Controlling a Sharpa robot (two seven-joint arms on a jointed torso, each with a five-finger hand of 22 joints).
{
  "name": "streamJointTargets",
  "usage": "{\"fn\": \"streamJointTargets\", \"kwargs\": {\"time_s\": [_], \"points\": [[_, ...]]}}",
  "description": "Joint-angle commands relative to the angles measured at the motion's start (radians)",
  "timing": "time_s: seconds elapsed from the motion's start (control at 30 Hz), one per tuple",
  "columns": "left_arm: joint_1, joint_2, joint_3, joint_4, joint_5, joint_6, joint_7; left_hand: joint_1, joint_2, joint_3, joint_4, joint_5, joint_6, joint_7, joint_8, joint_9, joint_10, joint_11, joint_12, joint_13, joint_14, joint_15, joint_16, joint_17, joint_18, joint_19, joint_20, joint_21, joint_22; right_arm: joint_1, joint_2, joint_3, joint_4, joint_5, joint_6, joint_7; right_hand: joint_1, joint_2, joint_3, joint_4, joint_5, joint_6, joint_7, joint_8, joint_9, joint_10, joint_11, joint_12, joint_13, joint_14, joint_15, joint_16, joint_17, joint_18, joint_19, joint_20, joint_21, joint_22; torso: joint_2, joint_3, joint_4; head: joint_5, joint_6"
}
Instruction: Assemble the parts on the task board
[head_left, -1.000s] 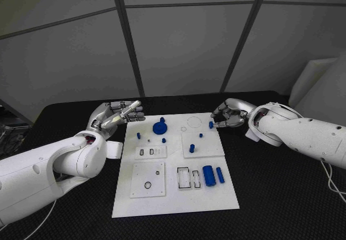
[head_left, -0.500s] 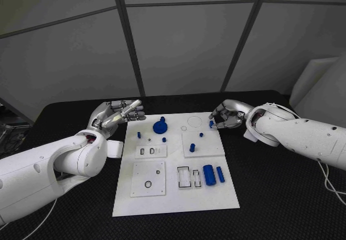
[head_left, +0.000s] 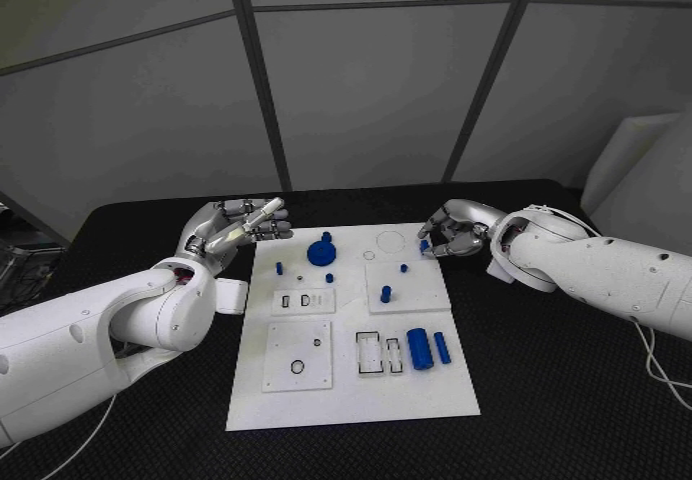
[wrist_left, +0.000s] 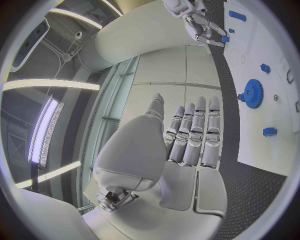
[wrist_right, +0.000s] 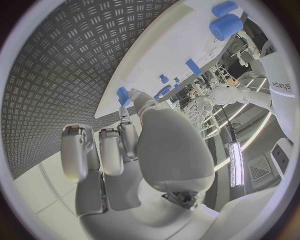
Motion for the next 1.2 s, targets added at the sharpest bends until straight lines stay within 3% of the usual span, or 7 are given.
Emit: {"fn": "streamJointTargets", "kwargs": {"time_s": [0.03,1.2], "points": [[0.001,0.001,0.001,0.0,-0.006,0.01,0.005,0.005,0.006,-0.002,-0.006,-0.004,0.001,0.004,-0.004,-0.001,0.003,0.004,-0.003,0.0,0.004,-0.001,-0.006,0.001,0.007,0.007,-0.001,-0.003,-0.001,0.001,0.001,0.0,-0.002,-0.028,0.006,-0.01,0.001,0.008,0.0,-0.007,0.001,0.009,0.0,0.006,0.001,0.008,0.002,0.005,0.06,0.077,-0.003,-0.002,0.129,-0.006,0.006,-0.002,-0.003,0.132,-0.001,-0.0007,0.0003,0.0,0.0],[0.001,0.001,0.001,0.002,-0.006,0.009,0.005,0.006,0.007,-0.002,-0.008,-0.004,0.002,0.003,-0.005,-0.001,0.004,0.004,-0.004,0.0,0.005,-0.001,-0.008,0.002,0.007,0.008,-0.001,-0.004,-0.002,0.001,0.015,0.0,-0.01,-0.061,0.023,-0.04,-0.004,0.031,0.006,-0.006,-0.009,0.062,-0.001,0.027,0.004,0.015,0.001,0.014,0.068,0.077,-0.003,0.0,0.132,-0.007,0.011,0.0,0.0,0.139,0.0,0.0,-0.0006,0.001,-0.005]]}}
